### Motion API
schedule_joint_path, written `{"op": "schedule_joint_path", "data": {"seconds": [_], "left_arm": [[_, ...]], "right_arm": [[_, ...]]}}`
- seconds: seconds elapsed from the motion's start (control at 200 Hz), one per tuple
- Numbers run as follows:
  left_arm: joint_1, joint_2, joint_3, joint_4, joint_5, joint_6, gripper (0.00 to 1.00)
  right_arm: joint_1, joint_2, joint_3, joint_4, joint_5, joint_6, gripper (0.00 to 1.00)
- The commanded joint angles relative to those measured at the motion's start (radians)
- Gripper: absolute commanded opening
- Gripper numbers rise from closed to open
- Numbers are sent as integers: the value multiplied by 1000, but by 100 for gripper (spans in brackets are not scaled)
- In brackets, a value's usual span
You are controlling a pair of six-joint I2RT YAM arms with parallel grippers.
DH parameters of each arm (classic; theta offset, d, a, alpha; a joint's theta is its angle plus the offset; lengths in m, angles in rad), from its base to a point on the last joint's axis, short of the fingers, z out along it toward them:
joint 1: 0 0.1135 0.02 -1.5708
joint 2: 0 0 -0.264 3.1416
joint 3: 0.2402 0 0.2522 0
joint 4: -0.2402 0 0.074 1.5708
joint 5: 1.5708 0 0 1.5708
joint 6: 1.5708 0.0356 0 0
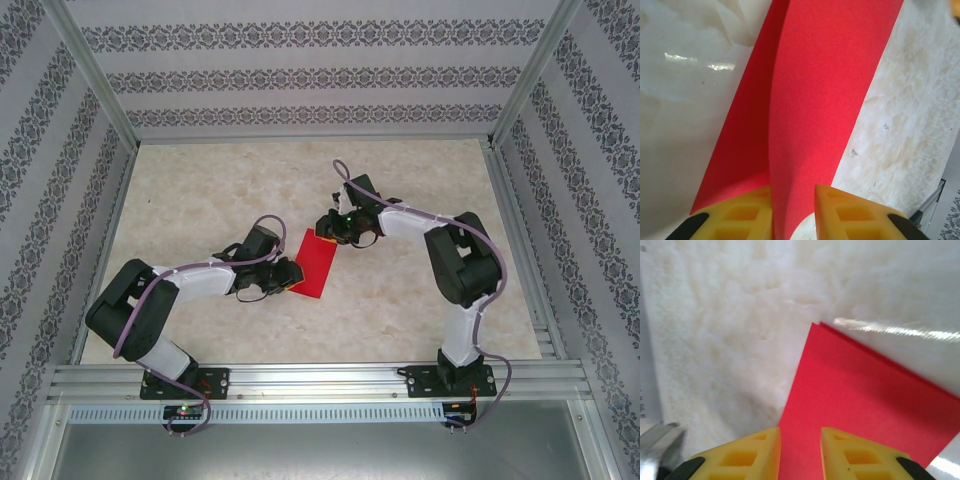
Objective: Fold a paper plane with a square sheet of paper (pick it up from the middle)
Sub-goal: Fold the triangle a second time at the center of the table.
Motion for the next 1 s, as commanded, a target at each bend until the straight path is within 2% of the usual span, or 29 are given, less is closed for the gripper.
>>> {"op": "schedule_joint_path", "data": {"seconds": [0.0,0.2,0.679,0.994], "left_arm": [[-15,14,9,-20,-37,20,24],[-22,29,21,-25,-41,23,24],[-26,27,37,-24,-31,22,24],[-29,7,40,28,11,9,26]], "right_arm": [[15,-86,-54,57,-18,104,26],[83,-135,-150,-17,89,146,19],[115,-54,-145,-102,109,114,11],[122,-4,-139,-122,102,96,10]]}}
